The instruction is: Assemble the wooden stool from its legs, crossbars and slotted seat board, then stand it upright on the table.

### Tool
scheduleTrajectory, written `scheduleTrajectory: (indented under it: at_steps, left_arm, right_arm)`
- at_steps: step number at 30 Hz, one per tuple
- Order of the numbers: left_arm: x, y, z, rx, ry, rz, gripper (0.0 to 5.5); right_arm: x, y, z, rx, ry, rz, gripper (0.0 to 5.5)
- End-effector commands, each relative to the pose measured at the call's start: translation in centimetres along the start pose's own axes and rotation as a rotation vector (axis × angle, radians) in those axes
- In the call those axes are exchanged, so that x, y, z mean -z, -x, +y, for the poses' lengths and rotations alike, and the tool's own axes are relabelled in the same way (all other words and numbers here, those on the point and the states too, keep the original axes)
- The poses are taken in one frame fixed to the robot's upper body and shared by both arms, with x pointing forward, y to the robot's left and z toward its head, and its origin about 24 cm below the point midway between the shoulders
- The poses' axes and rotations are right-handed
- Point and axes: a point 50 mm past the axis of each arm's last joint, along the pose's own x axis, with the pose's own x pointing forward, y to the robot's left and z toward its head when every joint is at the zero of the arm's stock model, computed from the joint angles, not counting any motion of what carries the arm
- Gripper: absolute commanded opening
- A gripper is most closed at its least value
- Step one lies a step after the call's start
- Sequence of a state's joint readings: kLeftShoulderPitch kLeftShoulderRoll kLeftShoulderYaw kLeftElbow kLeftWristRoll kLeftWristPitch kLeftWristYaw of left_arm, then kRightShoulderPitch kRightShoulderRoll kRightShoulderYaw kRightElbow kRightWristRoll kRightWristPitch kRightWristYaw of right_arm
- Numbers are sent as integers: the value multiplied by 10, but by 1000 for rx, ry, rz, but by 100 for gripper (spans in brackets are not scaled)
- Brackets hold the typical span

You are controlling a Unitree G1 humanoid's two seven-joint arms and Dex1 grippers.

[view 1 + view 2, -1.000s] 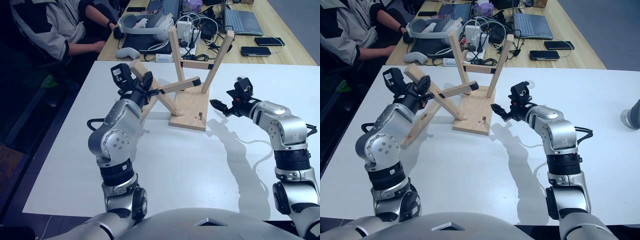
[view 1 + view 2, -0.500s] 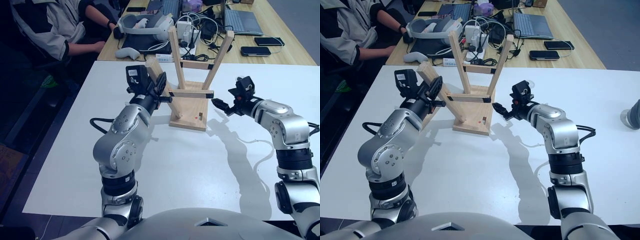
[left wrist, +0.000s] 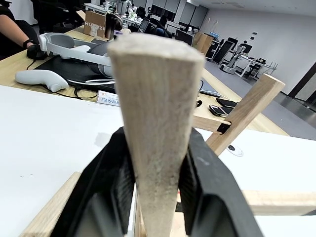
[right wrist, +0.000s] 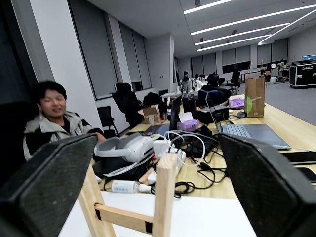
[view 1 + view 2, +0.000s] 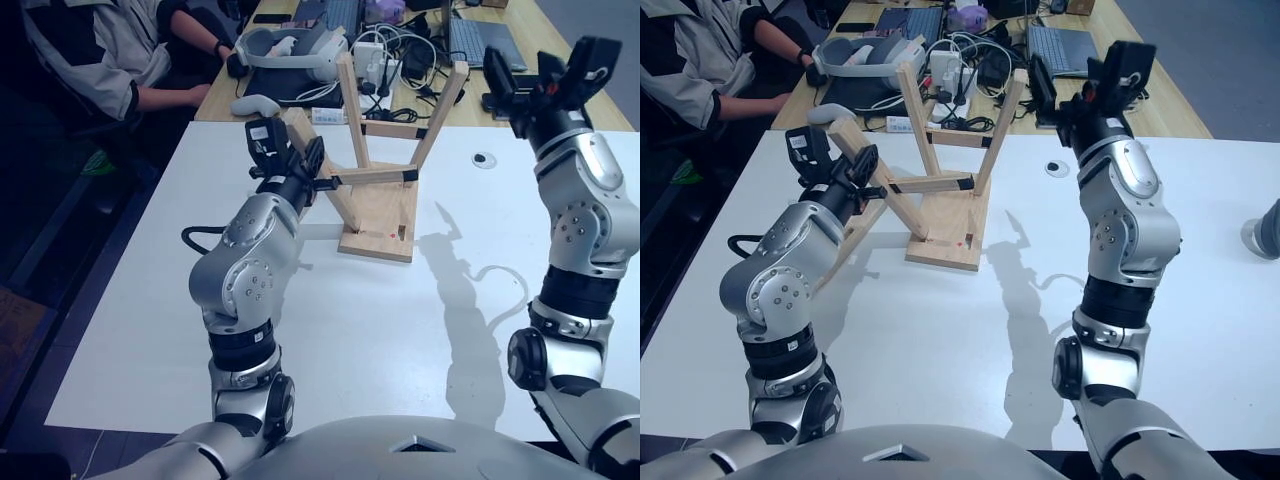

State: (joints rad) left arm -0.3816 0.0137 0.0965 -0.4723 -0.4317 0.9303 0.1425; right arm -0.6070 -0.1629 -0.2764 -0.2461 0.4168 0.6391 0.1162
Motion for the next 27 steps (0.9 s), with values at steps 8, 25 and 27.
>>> scheduleTrajectory:
  at_steps: [8, 25, 27]
  left_arm:
    - [24, 17, 5, -4, -81, 162, 103]
    - [-40, 5, -9, 45, -93, -149, 220]
    - [-57, 3, -9, 37, -83, -220, 220]
  right_arm:
    - [-12, 93, 28, -88, 125, -55, 454]
    - [-1, 104, 33, -138, 134, -31, 454]
    - [0, 104, 33, -142, 132, -29, 454]
